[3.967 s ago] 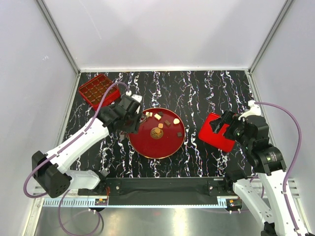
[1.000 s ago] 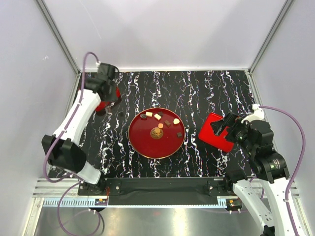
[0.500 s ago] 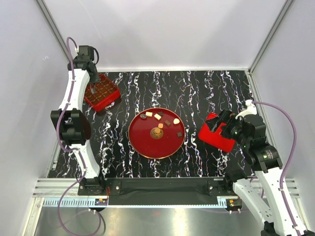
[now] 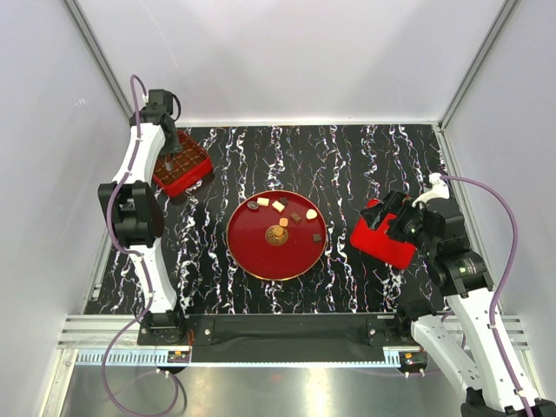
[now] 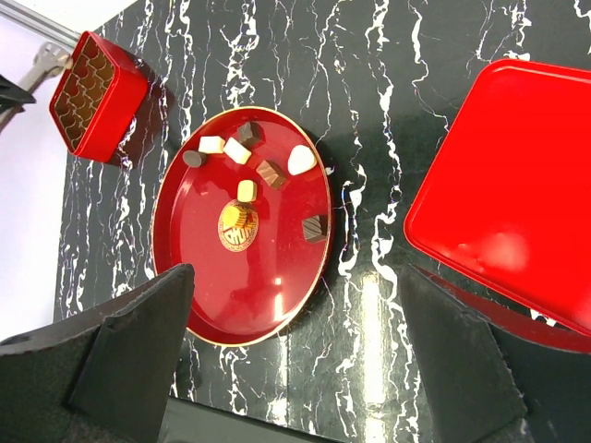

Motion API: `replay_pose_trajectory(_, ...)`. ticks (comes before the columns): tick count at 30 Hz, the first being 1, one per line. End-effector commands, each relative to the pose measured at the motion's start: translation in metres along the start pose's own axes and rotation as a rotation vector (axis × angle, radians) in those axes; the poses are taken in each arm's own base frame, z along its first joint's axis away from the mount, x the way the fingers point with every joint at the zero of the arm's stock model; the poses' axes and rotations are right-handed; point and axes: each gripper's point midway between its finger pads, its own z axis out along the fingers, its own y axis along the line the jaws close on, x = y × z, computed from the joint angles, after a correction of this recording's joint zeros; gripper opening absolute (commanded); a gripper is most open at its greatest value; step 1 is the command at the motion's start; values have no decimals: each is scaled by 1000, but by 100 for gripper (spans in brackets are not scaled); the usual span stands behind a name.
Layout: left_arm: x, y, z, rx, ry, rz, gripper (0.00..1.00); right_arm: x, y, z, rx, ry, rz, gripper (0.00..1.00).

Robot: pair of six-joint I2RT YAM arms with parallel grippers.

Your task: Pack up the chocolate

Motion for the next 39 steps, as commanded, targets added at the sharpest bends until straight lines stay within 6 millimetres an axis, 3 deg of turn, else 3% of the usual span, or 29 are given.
replay_pose_trajectory(1,-16,5,9,-18,-51,-3,34,-13,4,0,-14,-52,-23,100)
replay_pose_trajectory(11,-17,7,19,-40,-41,15,44,-13,1,2,0,-58,-33,100)
replay_pose_trajectory(15,-22,1,6,3,-55,10,46,-16,2,0,1,-63,-34,100)
replay_pose_trajectory(19,-29,-3,-24,36,-87,10,45,-18,4,-3,-2,-68,-38,100)
replay_pose_trajectory(22,-21,-16,-42,76,-79,26,45,-20,5,-7,-1,-69,-40,100)
replay_pose_trajectory(23,-23,-14,-57,84,-101,17,45,-20,5,-8,0,-67,-41,100)
replay_pose_trajectory(24,-9,-30,-64,118,-83,51,45,-22,7,-10,-4,-74,-42,100)
replay_pose_trajectory(26,7,-35,-83,142,-91,68,45,-23,6,-14,4,-79,-48,100)
replay_pose_trajectory(28,21,-54,-99,187,-104,103,45,-22,3,-17,14,-77,-50,100)
replay_pose_trajectory(29,40,-59,-100,198,-77,128,45,-22,3,-18,18,-79,-53,100)
replay_pose_trajectory(31,58,-77,-126,252,-93,177,44,-20,1,-19,24,-74,-57,100)
replay_pose_trajectory(32,78,-82,-126,259,-65,215,44,-20,0,-20,28,-74,-58,100)
replay_pose_trajectory(33,89,-93,-145,286,-86,252,44,-20,0,-20,29,-71,-56,100)
replay_pose_trajectory(34,101,-99,-150,304,-81,278,44,-18,0,-21,29,-66,-57,100)
replay_pose_trajectory(35,122,-101,-149,309,-51,317,44,-18,-1,-21,31,-65,-54,100)
replay_pose_trajectory(36,134,-110,-168,348,-75,350,44,-17,0,-21,26,-62,-52,100)
replay_pose_trajectory(38,165,-118,-175,391,-46,396,44,-16,-1,-23,31,-60,-50,100)
replay_pose_trajectory(39,182,-134,-188,461,-43,434,44,-15,-1,-23,32,-59,-51,100)
